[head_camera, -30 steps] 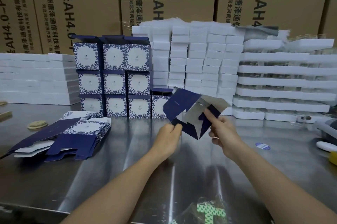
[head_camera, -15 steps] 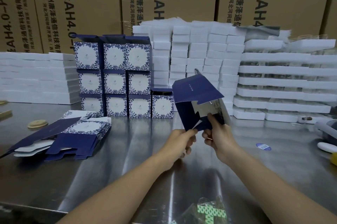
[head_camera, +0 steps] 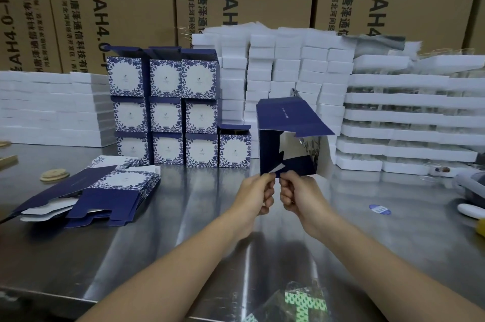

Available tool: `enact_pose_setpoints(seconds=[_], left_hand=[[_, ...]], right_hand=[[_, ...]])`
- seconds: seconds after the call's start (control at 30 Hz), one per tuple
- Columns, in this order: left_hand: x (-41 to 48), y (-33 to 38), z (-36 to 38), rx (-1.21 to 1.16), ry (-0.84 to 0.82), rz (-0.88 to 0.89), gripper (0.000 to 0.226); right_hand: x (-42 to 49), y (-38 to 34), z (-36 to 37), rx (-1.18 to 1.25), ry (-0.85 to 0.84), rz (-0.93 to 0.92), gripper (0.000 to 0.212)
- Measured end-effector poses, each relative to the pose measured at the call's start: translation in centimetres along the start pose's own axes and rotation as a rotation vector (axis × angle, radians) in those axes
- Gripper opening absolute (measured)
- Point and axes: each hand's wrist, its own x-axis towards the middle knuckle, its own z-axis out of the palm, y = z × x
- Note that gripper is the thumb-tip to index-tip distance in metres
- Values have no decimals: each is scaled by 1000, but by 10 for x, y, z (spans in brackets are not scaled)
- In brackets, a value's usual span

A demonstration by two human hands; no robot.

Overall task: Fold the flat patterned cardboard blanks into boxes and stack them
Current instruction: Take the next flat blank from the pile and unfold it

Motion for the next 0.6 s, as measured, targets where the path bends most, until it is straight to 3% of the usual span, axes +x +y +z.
enact_pose_setpoints(seconds=[0.6], left_hand=[[2,-1,-4,-37,69,-63,34]], right_hand=[[-2,-3,1,26,85,26,28]])
